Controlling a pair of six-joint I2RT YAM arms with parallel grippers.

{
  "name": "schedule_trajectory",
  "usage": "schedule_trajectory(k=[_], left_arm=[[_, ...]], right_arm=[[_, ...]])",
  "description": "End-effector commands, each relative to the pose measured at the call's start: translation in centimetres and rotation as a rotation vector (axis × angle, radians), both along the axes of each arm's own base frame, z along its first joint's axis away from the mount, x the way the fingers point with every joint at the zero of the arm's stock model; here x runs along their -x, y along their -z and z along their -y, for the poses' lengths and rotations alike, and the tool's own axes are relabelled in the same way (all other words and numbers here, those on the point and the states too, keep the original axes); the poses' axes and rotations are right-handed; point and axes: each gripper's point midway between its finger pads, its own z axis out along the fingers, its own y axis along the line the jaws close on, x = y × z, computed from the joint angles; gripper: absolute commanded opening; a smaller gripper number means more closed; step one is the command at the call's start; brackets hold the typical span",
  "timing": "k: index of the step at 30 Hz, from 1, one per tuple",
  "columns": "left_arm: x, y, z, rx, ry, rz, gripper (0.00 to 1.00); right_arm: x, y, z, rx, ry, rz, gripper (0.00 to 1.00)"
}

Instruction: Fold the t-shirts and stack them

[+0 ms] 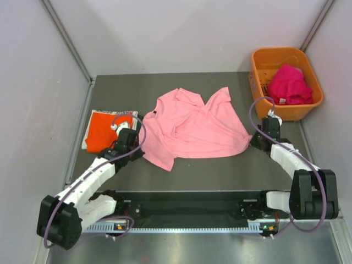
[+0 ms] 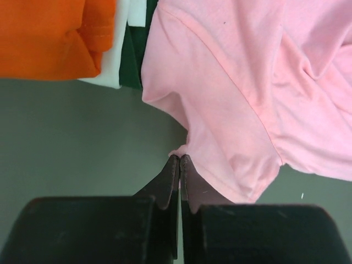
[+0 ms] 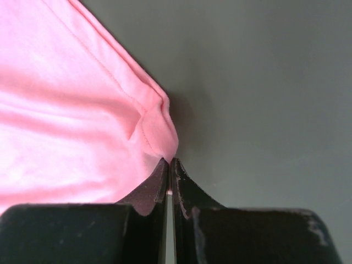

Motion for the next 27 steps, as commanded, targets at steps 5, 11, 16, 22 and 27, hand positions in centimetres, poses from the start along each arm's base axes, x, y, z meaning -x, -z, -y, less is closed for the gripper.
schedule_trajectory(k=[5, 11, 16, 22, 27], left_arm=[[0.6, -6.1, 0.3, 0.075, 0.001, 0.087, 0.00], [1.2, -10.9, -0.4, 0.093, -0.006, 0.190, 0.00], [0.7, -14.4, -0.6, 0.116, -0.021, 0.287, 0.00], [-1.9, -19.2, -0.5, 0.092, -0.029, 0.377, 0.00], [-6.6, -24.1, -0.7, 0.032, -0.084, 0.461, 0.00]], right_arm=[[-0.3, -2.8, -0.6, -0.021, -0.038, 0.070, 0.00], [-0.3, -3.6, -1.9, -0.066, -0.107, 0.087, 0.00], [-0.6, -5.2, -3.1, -0.107, -0.162, 0.121, 0.00], [-2.5, -11.3, -3.3, -0.107, -0.174, 0.238, 0.00], [-6.2, -19.1, -4.2, -0.135, -0.217, 0.354, 0.00]])
